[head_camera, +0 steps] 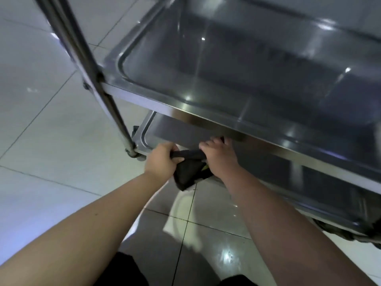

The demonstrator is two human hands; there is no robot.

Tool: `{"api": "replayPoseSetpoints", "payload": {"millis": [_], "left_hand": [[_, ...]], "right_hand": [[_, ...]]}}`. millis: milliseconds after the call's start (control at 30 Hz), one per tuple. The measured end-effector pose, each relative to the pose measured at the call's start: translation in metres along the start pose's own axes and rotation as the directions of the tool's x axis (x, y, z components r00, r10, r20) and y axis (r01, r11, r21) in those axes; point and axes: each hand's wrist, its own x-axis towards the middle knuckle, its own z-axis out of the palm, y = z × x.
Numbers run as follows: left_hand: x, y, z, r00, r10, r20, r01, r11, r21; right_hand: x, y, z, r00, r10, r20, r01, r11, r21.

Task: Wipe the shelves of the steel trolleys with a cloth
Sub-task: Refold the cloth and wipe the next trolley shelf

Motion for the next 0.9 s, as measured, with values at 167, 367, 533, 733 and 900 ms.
{"api": "replayPoseSetpoints", "payload": {"millis": [167,367,533,733,900], "left_hand": [[-0.039,0.003,-0.106,0.993,-0.006,-0.115,0.007,1.0,0.009],[-0.105,0.036,-0.248,0.967,-0.093,-0.239,0.096,0.995,-0.001],[-0.167,0.097,-0.379,0.935,-0.074,-0.347,0.085,0.996,0.016],[-0.23,0.196,-0.542,0.89,-0.012,-0.455,0.068,0.992,0.106],[-0.287,0.266,-0.644,0.859,0.025,-0.511,0.056,0.988,0.143]], "right_hand": [[-0.017,-0.073,-0.072,0.982,0.122,0.144,-0.177,0.861,0.476],[-0.031,-0.142,-0.202,0.978,-0.128,0.162,-0.004,0.774,0.633],[-0.052,-0.188,-0.345,0.976,-0.213,0.049,0.127,0.733,0.668],[-0.067,-0.225,-0.537,0.962,-0.25,-0.106,0.267,0.8,0.537],[-0.092,-0.249,-0.669,0.938,-0.246,-0.243,0.343,0.751,0.564]]}}
